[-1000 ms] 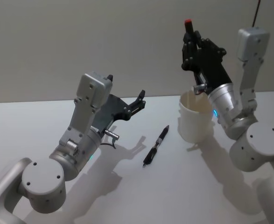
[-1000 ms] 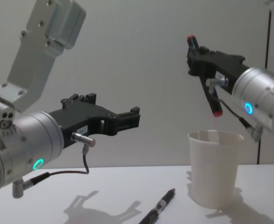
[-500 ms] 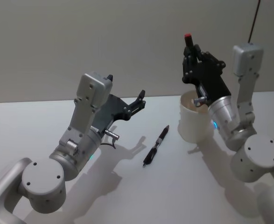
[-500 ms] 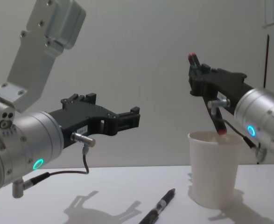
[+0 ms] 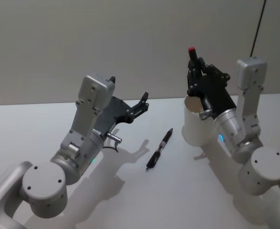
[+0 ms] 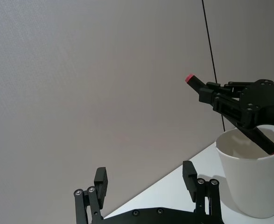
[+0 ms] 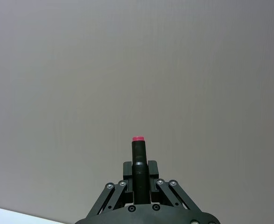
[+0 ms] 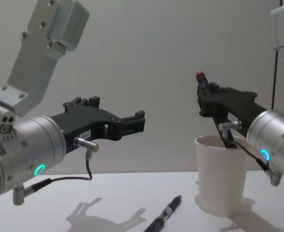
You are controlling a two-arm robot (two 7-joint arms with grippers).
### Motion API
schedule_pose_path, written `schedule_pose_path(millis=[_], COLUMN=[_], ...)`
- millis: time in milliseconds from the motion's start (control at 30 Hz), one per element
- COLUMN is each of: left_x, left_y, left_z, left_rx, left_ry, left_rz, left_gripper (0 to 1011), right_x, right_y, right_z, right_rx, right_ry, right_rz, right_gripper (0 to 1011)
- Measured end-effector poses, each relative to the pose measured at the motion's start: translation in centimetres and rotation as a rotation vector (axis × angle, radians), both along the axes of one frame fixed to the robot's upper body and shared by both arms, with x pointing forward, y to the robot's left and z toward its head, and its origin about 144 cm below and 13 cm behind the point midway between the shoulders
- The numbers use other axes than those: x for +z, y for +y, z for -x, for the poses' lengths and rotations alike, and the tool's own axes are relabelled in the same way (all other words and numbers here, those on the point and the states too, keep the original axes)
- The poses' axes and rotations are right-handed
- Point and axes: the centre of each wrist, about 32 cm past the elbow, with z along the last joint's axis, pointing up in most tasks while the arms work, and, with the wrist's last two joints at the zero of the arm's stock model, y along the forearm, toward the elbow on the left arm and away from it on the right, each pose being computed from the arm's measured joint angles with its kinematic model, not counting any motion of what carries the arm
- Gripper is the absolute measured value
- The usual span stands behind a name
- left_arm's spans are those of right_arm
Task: Place the pen into the pen holder.
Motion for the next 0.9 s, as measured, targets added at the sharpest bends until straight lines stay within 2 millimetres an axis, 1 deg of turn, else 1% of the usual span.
schedule_pose_path(millis=[500,833,867,900], left_x=[0.0,0.0,0.0,0.0], left_y=[0.0,0.0,0.0,0.0], left_z=[0.0,0.0,0.0,0.0], left_rx=[0.0,0.0,0.0,0.0], left_ry=[0.0,0.0,0.0,0.0], left_rz=[0.0,0.0,0.0,0.0], left_gripper=[1001,1000,1001,1001], right_x=[-1.5,-1.9,-2.0,-2.0], right_y=[-0.5,-0.7,-0.7,-0.7], right_z=[0.4,0.6,0.6,0.6], right_rx=[0.008,0.008,0.008,0.008], right_ry=[0.012,0.017,0.017,0.017], right_rz=[-0.006,-0.008,-0.008,-0.009], right_gripper=[177,178,180,208])
